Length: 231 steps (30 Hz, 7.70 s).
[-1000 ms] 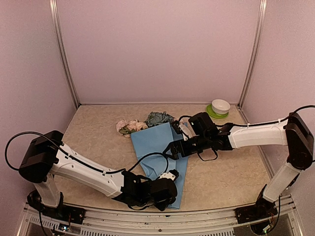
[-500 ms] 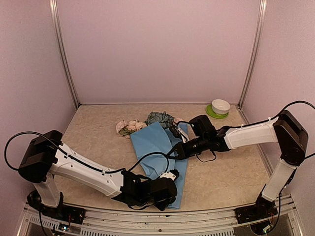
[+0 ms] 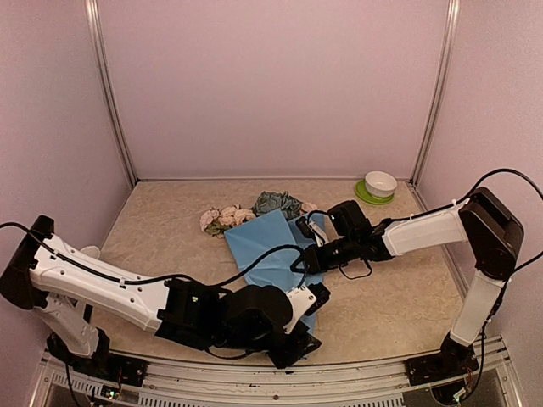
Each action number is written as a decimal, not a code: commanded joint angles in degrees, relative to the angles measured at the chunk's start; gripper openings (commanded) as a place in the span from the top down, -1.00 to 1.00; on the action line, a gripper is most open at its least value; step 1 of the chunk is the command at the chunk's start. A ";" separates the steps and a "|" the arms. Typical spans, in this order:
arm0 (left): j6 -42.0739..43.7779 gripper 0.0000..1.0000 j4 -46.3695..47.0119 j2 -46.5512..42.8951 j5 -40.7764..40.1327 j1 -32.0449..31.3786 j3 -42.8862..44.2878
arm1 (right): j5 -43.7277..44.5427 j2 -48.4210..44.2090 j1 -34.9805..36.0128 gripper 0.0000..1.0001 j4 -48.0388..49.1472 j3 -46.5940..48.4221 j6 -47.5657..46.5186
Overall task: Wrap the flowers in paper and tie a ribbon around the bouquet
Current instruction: Fold the two-thirds-folded wrapping paper at the center of the board, then press the fold line on the folded wrapping paper.
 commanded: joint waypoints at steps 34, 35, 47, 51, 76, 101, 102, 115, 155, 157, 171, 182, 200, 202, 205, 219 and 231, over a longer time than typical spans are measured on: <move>6.61 0.20 3.89 -3.32 -0.29 0.30 -3.44 | 3.30 1.17 -1.02 1.00 1.02 4.70 -1.09; 6.21 0.05 3.20 -4.21 -3.51 0.15 -3.49 | 3.18 1.15 -1.02 1.00 1.30 4.53 -1.09; 8.35 -0.12 -6.84 6.61 -16.28 0.23 -0.21 | 2.39 1.62 -0.98 1.00 1.43 4.93 -0.92; 8.35 0.13 -4.81 8.90 -18.09 0.21 0.01 | 2.21 1.76 -1.02 1.00 1.52 4.53 -0.92; 9.63 0.95 -2.87 9.02 -8.27 -3.10 0.24 | 7.34 3.64 -1.02 1.00 1.63 6.22 -1.03; 10.17 0.80 1.42 16.67 -4.59 6.36 0.75 | 10.25 -1.30 -0.58 0.47 -5.81 6.50 -3.63; 9.95 0.80 1.54 16.73 -4.32 6.36 0.48 | 11.03 -2.99 -0.58 0.33 -7.72 6.40 -4.04; 8.77 0.80 6.45 16.30 -1.17 7.31 -3.84 | -3.20 -18.84 -1.11 -1.00 -8.14 -18.13 6.91; 7.20 -0.25 15.08 -12.48 8.30 27.35 -17.99 | -14.73 -6.53 3.70 1.00 9.15 -22.70 9.62; 6.39 -0.24 12.49 -12.79 4.91 32.47 -18.70 | -15.01 -6.58 3.71 1.00 7.60 -22.15 8.22; -5.37 -0.28 13.53 -7.80 8.66 48.99 -19.57 | -14.07 -12.24 3.63 1.00 -4.23 -22.38 1.22; -29.41 -0.41 38.93 0.72 11.97 47.49 -27.83 | -13.74 -13.58 3.61 1.00 -3.19 -22.71 1.86; -33.31 0.69 58.11 9.87 16.62 50.56 -30.86 | -13.70 -13.69 3.54 1.00 -3.81 -23.13 1.34; -31.92 0.82 57.57 8.78 15.52 51.01 -31.07 | -13.86 -13.79 3.50 1.00 -3.79 -23.43 1.36; -29.24 1.00 56.81 8.65 16.39 51.84 -29.52 | -13.90 -13.80 3.49 1.00 -4.33 -23.89 0.96; -18.28 1.00 45.82 9.33 17.83 55.22 -21.23 | -16.95 -13.79 5.12 1.00 -4.95 -24.75 0.52; -13.91 0.92 43.84 10.52 18.42 52.32 -18.55 | -16.08 -11.25 5.30 1.00 -1.05 -24.07 1.91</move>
